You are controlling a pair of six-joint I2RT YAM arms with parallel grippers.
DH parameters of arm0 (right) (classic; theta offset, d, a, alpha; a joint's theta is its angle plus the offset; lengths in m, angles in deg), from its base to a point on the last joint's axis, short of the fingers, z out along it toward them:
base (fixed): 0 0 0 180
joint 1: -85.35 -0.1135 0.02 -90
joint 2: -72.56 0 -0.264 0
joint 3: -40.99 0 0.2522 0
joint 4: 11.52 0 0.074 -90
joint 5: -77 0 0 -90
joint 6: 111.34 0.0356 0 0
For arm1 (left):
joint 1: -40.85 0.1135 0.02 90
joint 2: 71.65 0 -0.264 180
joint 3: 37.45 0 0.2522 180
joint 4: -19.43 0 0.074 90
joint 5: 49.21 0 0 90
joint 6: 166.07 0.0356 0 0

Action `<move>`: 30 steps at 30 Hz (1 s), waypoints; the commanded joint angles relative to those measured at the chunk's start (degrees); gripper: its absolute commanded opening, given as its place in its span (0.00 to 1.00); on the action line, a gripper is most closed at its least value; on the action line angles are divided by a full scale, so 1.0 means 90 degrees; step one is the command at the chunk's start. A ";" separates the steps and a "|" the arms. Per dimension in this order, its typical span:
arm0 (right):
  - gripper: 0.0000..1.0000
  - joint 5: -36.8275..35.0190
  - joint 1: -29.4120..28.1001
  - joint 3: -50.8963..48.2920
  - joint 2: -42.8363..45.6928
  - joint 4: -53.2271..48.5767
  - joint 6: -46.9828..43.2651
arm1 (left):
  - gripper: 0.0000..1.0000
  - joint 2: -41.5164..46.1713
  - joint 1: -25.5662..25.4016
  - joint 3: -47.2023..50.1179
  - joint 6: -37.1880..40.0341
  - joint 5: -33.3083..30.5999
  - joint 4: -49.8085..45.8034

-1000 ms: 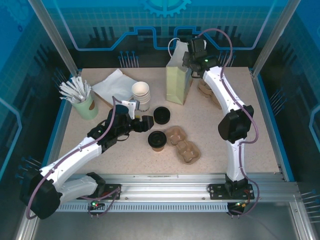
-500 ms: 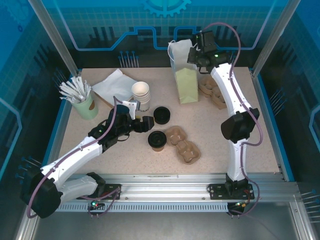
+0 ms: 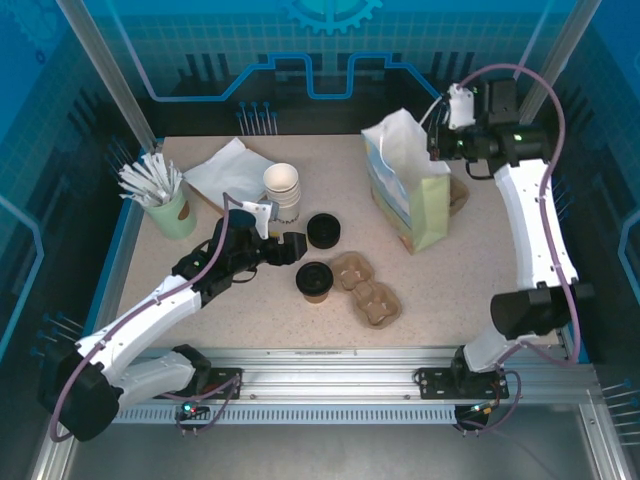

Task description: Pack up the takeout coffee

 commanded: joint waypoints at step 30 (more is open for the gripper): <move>0.07 0.2714 0.0860 -0.1516 -0.0481 0.0069 -0.1571 | 0.83 0.0081 -0.0032 -0.0144 0.0031 0.0260 -0.0010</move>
